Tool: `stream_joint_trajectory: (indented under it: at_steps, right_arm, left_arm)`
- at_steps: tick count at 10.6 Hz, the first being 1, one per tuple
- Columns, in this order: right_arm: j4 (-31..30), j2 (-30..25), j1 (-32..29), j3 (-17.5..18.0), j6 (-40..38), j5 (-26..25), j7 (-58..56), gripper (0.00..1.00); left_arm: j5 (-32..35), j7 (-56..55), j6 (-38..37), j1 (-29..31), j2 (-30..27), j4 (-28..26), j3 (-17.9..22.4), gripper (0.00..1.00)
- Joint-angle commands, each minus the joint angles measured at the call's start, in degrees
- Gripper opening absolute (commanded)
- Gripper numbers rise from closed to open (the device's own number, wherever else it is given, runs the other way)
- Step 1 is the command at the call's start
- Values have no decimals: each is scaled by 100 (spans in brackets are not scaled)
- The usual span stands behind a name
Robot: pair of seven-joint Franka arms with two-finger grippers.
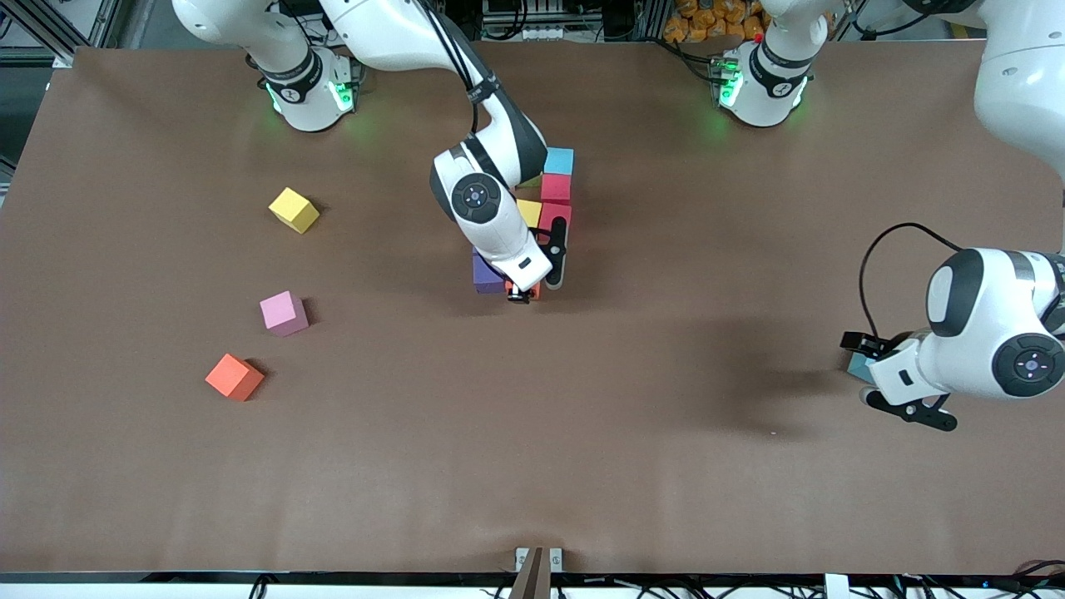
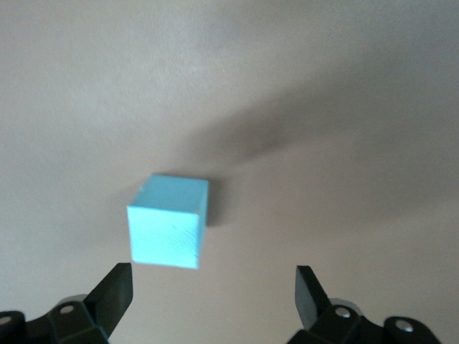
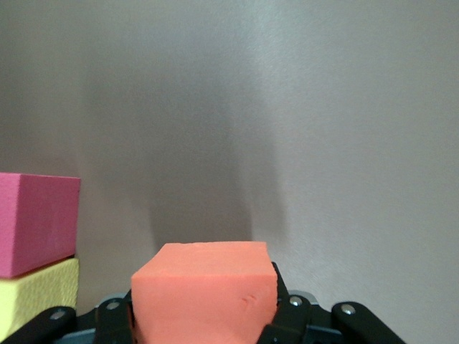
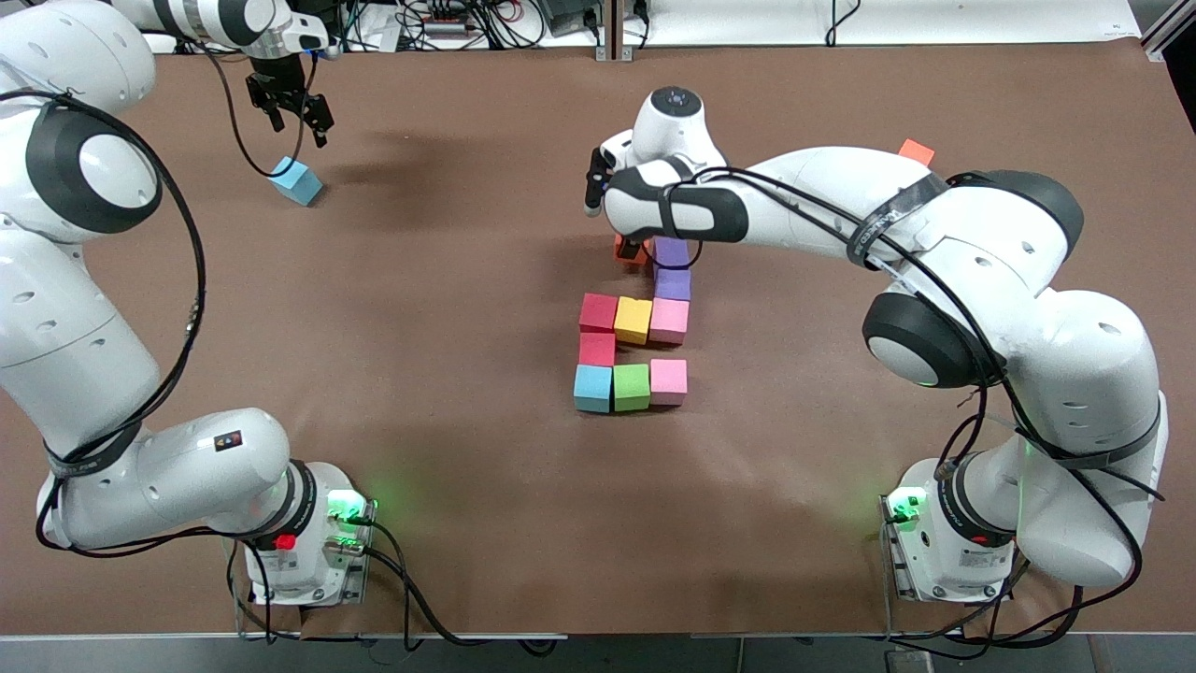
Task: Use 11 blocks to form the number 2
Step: 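Grasp the cyan cube with the left gripper while the right gripper places orange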
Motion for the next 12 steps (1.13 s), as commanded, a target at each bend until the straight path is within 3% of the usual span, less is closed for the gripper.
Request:
stream_joint_trajectory:
  at_steps: [1,4,8,12]
  right_arm:
    - [-171,-60,-107,166,173,-73,-168,11]
    - [-329,-60,-194,166,191,-82,-450,11]
    - [-426,-69,-186,166,261,-82,-468,11]
    - [-654,-69,-151,166,534,-82,-468,11]
  left_arm:
    - [482,744,337,160,119,-55,-70,100]
    - [431,1359,522,396,313,-64,-70,100]
    - [-59,1352,523,538,611,-64,-70,100]
    - [-97,1343,523,670,788,-81,-61,100]
